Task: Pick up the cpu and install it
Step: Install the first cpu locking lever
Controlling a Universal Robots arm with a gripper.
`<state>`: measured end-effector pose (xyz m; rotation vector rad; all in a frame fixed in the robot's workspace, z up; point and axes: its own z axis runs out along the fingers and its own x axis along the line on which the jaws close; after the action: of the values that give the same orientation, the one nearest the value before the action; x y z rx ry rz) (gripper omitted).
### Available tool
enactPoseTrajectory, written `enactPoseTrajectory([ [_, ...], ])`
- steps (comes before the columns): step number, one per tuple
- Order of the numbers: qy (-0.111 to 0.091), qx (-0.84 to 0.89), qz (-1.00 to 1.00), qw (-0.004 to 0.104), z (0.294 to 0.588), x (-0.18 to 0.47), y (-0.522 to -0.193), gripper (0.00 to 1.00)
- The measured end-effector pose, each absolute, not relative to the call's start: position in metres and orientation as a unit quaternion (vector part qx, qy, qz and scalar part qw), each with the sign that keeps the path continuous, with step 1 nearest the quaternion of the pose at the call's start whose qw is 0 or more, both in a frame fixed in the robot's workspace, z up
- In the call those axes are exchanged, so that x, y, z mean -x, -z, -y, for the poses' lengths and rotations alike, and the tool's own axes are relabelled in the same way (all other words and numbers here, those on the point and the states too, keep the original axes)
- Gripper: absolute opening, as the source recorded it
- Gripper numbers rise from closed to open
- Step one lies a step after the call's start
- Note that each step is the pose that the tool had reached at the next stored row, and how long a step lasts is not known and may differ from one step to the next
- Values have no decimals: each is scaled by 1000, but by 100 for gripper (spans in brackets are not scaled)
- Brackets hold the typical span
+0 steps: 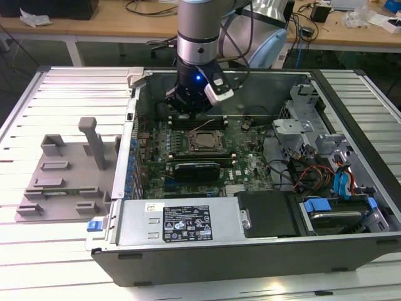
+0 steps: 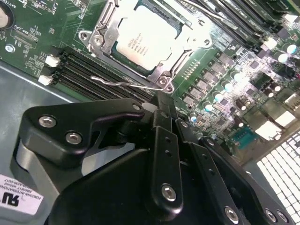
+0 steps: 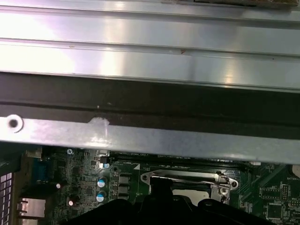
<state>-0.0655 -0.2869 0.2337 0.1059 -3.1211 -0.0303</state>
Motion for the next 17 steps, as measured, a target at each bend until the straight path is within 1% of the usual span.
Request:
enactPoseTrajectory([
  [17,10,-36,999,9,281,58,-217,11],
])
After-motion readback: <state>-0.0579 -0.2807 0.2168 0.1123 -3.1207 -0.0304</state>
